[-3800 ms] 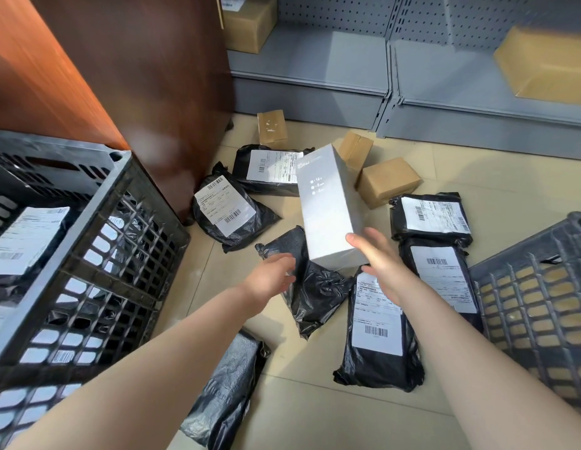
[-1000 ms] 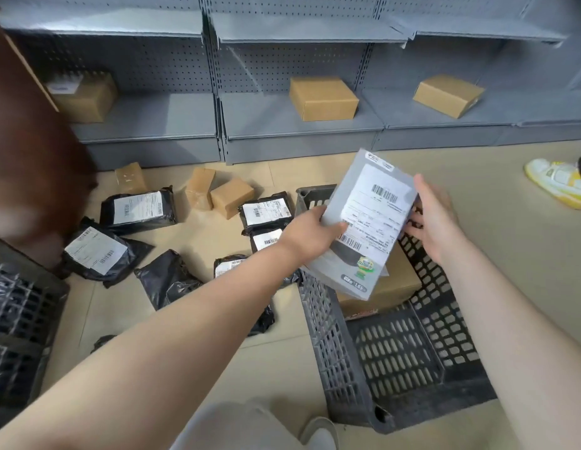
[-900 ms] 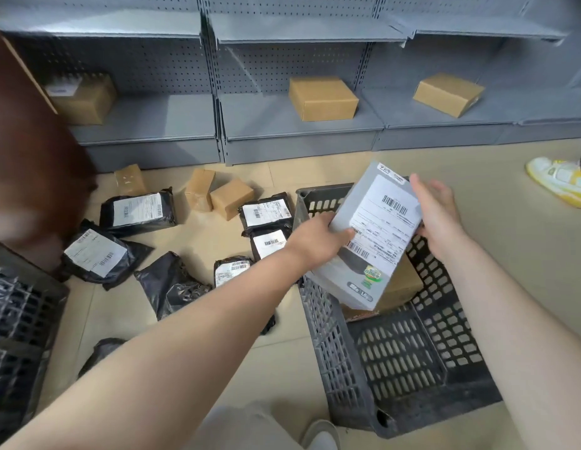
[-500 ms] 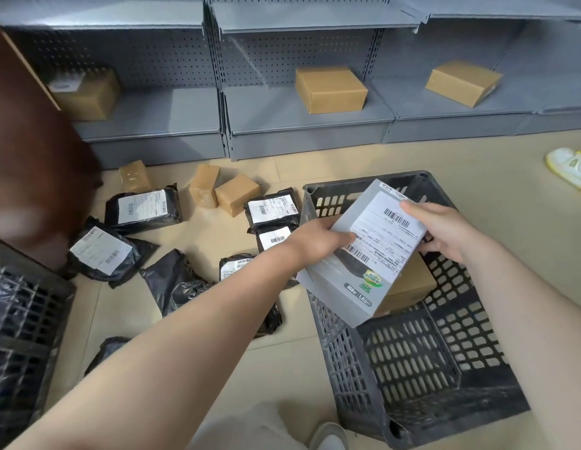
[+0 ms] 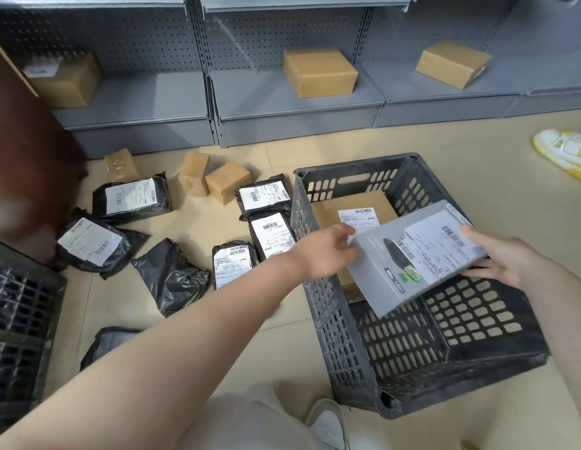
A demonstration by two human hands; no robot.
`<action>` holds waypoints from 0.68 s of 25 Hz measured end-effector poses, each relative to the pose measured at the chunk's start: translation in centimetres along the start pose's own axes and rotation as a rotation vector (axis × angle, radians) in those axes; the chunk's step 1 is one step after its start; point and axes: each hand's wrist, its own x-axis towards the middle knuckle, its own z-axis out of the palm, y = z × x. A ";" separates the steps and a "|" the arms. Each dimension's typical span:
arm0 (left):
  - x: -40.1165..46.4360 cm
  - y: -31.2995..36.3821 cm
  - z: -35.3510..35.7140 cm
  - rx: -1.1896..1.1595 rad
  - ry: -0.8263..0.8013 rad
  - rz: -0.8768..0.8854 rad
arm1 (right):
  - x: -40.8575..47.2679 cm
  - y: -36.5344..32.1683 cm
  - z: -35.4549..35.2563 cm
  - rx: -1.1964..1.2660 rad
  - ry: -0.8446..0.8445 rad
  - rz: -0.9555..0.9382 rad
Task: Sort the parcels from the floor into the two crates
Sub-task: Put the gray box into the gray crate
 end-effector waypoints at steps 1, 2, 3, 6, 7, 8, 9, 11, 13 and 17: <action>-0.1 0.0 0.6 0.057 -0.036 0.028 | -0.2 0.8 -0.9 -0.038 0.011 0.022; -0.2 0.1 1.2 0.108 -0.062 0.051 | -0.4 1.6 -1.5 -0.076 0.016 0.048; -0.1 0.0 1.8 0.161 -0.084 0.069 | -0.7 2.5 -1.9 -0.104 0.020 0.072; 0.1 -0.5 3.1 0.400 -0.128 0.140 | -0.6 5.4 -1.6 -0.164 0.060 0.122; 0.2 -0.8 3.5 0.480 -0.138 0.164 | -0.4 6.2 -1.1 -0.192 0.068 0.134; 0.3 -1.1 3.8 0.548 -0.147 0.190 | -0.1 7.1 -0.6 -0.220 0.071 0.141; 0.4 -1.5 4.0 0.606 -0.152 0.211 | 0.3 7.9 -0.1 -0.243 0.071 0.149; 0.6 -2.3 4.3 0.684 -0.154 0.230 | 1.2 9.5 0.9 -0.280 0.066 0.169; 0.5 -3.1 4.3 0.700 -0.122 0.255 | 1.9 10.9 2.1 -0.304 0.045 0.188; 1.0 -4.0 4.0 0.662 -0.118 0.323 | 3.2 13.2 4.6 -0.305 -0.022 0.260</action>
